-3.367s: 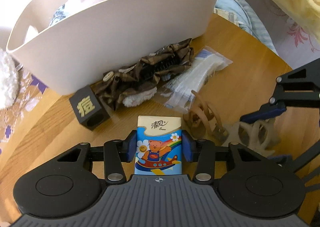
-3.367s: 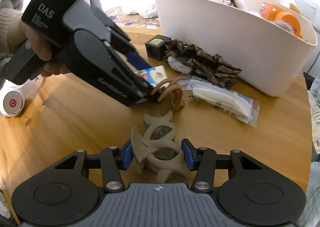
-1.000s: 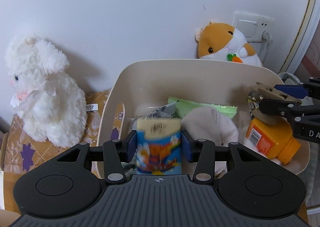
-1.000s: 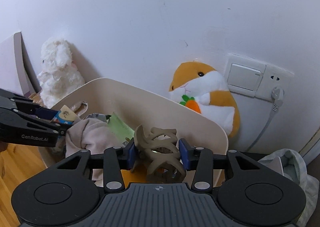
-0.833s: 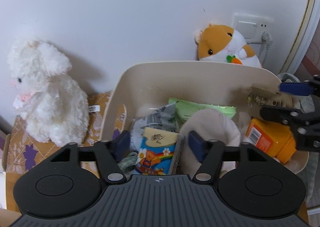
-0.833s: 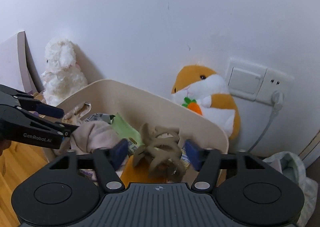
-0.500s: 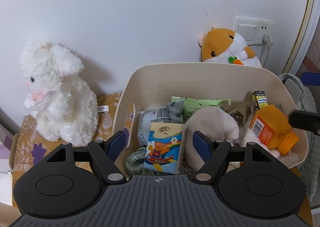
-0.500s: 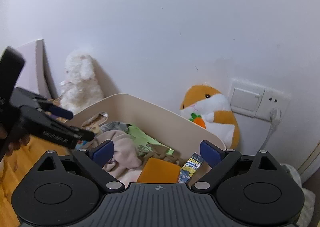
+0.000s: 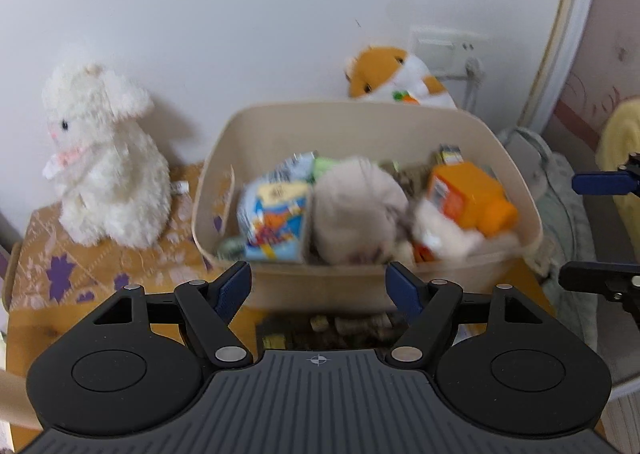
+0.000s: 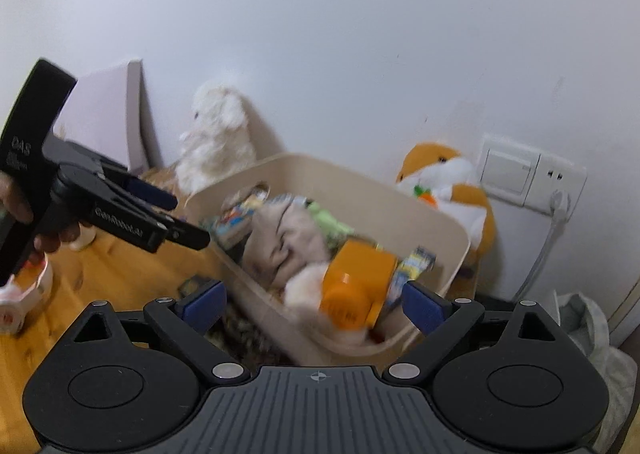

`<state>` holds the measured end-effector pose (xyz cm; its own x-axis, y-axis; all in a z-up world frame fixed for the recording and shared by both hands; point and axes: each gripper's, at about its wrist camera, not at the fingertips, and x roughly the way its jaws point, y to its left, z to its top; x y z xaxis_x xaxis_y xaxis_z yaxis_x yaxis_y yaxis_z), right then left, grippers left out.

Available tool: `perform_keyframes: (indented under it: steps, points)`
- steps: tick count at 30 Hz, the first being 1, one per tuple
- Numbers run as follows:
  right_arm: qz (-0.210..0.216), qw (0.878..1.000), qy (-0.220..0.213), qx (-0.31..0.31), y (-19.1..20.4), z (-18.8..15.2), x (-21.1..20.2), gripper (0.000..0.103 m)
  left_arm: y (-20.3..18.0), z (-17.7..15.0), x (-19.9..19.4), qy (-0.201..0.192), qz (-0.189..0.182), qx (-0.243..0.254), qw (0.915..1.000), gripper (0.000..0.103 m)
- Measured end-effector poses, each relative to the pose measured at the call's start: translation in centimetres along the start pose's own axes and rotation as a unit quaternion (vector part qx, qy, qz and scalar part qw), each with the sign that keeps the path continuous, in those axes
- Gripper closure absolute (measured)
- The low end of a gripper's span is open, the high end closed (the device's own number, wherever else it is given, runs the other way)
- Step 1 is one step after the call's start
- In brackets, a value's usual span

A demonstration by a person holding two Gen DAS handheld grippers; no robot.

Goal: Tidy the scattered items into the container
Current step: 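Grasp the wooden clothespin with left gripper while right grasps the clear bagged item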

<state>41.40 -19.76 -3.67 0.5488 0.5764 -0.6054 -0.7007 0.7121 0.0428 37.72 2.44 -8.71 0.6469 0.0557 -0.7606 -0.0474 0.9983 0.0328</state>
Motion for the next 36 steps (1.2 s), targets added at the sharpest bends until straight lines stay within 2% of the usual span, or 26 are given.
perform_keyframes:
  steps: [10, 15, 20, 23, 29, 36]
  points:
    - [0.036, 0.997, 0.057, -0.029, 1.0, -4.2, 0.4, 0.007, -1.6, -4.6, -0.4, 0.044, -0.014, 0.002, 0.9990, 0.028]
    - [0.050, 0.994, 0.088, -0.048, 1.8, -5.7, 2.0, 0.007, -2.7, -7.4, 0.3, 0.071, -0.022, -0.025, 0.9969, 0.028]
    - [0.059, 0.988, 0.110, -0.092, 3.0, -6.9, 4.0, 0.007, -4.0, -9.6, 1.2, 0.084, -0.010, -0.016, 0.9963, 0.028]
    - [0.061, 0.983, 0.120, -0.127, 3.7, -7.4, 5.2, 0.007, -4.4, -10.4, 1.9, 0.096, -0.007, -0.011, 0.9953, 0.028]
    - [0.072, 0.974, 0.128, -0.175, 4.4, -8.2, 7.0, 0.007, -4.5, -10.9, 3.0, 0.103, -0.006, -0.040, 0.9938, 0.028]
    - [0.086, 0.971, 0.132, -0.182, 4.3, -8.1, 9.2, 0.009, -4.5, -10.8, 4.3, 0.106, -0.005, -0.060, 0.9926, 0.028]
